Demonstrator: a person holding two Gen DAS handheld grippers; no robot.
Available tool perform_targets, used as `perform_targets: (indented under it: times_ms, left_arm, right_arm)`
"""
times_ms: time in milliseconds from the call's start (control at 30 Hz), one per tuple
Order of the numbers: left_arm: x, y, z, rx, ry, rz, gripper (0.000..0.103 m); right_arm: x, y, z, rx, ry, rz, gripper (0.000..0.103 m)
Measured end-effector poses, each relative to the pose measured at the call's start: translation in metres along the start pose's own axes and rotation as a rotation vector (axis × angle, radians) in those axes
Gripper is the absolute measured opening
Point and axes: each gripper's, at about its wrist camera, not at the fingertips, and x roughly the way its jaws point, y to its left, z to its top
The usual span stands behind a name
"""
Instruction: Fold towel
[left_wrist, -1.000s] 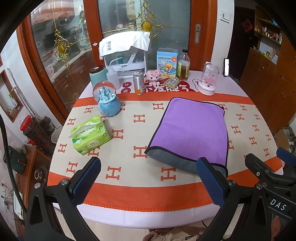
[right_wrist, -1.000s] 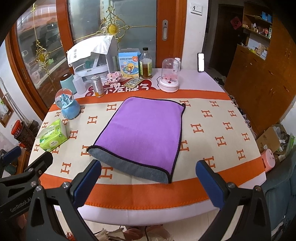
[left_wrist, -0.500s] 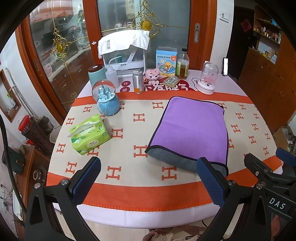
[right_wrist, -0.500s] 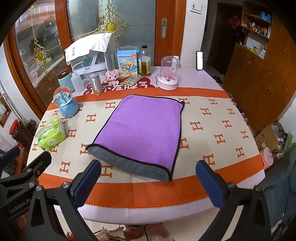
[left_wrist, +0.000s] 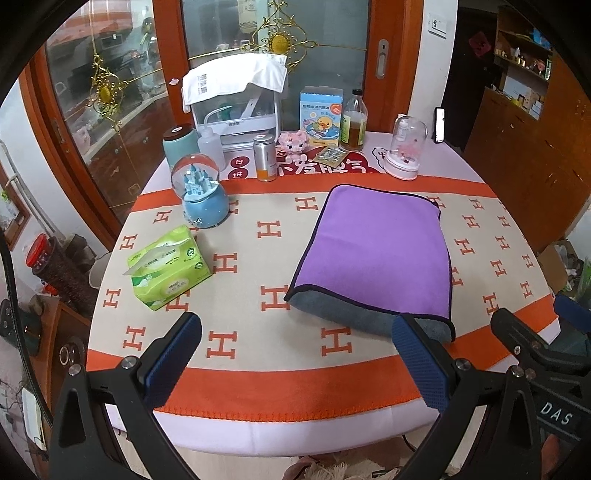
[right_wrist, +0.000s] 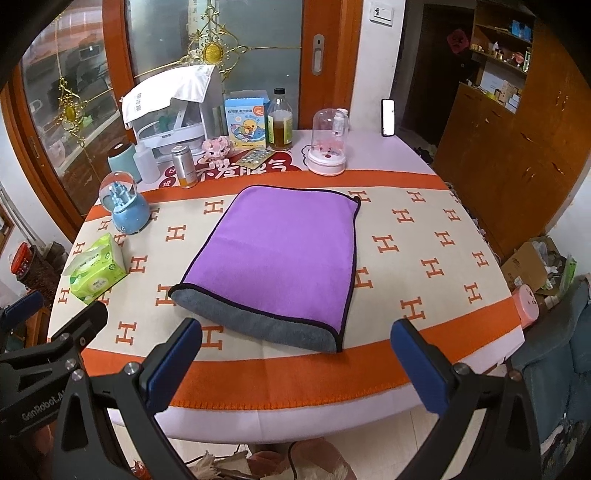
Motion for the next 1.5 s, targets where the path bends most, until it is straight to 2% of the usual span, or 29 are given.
perform_targets:
  times_ms: [200, 400, 500, 667, 833, 967, 1100, 1267, 1367, 1500]
  left_arm:
    - [0.014, 0.0, 0.003, 0.001, 0.024, -0.007, 0.102]
    - [0.024, -0.002, 0.012, 0.009, 0.031, 0.026, 0.102]
    - [0.027, -0.001, 0.02, 0.041, 0.005, 0.009, 0.102]
    - [0.036, 0.001, 0.037, 0.095, -0.059, 0.06, 0.102]
    - [0.072, 0.011, 0.052, 0.114, 0.014, 0.004, 0.1]
    - [0.098, 0.013, 0.055, 0.175, 0.02, -0.016, 0.099]
    - [0.13, 0.015, 0.052, 0.241, 0.04, -0.088, 0.098]
    - [0.173, 0.005, 0.04, 0.374, 0.093, -0.112, 0.098]
    - [0.2, -0.005, 0.034, 0.455, 0.166, -0.142, 0.093]
    - [0.23, -0.016, 0.029, 0.528, 0.282, -0.207, 0.077]
  right_arm:
    - [0.008, -0.004, -0.002, 0.001, 0.016, -0.012, 0.102]
    - [0.02, -0.009, 0.007, 0.0, 0.015, 0.015, 0.102]
    - [0.024, -0.015, 0.014, 0.0, -0.004, 0.044, 0.102]
    - [0.037, -0.028, 0.028, -0.017, -0.016, 0.063, 0.102]
    - [0.059, -0.047, 0.032, -0.043, -0.008, 0.077, 0.102]
    - [0.082, -0.062, 0.028, -0.054, 0.032, 0.127, 0.102]
    - [0.106, -0.069, 0.017, -0.064, 0.075, 0.174, 0.102]
    - [0.144, -0.068, -0.001, -0.098, 0.167, 0.203, 0.089]
    - [0.162, -0.068, -0.011, -0.113, 0.211, 0.223, 0.087]
    - [0.186, -0.068, -0.022, -0.131, 0.274, 0.246, 0.08]
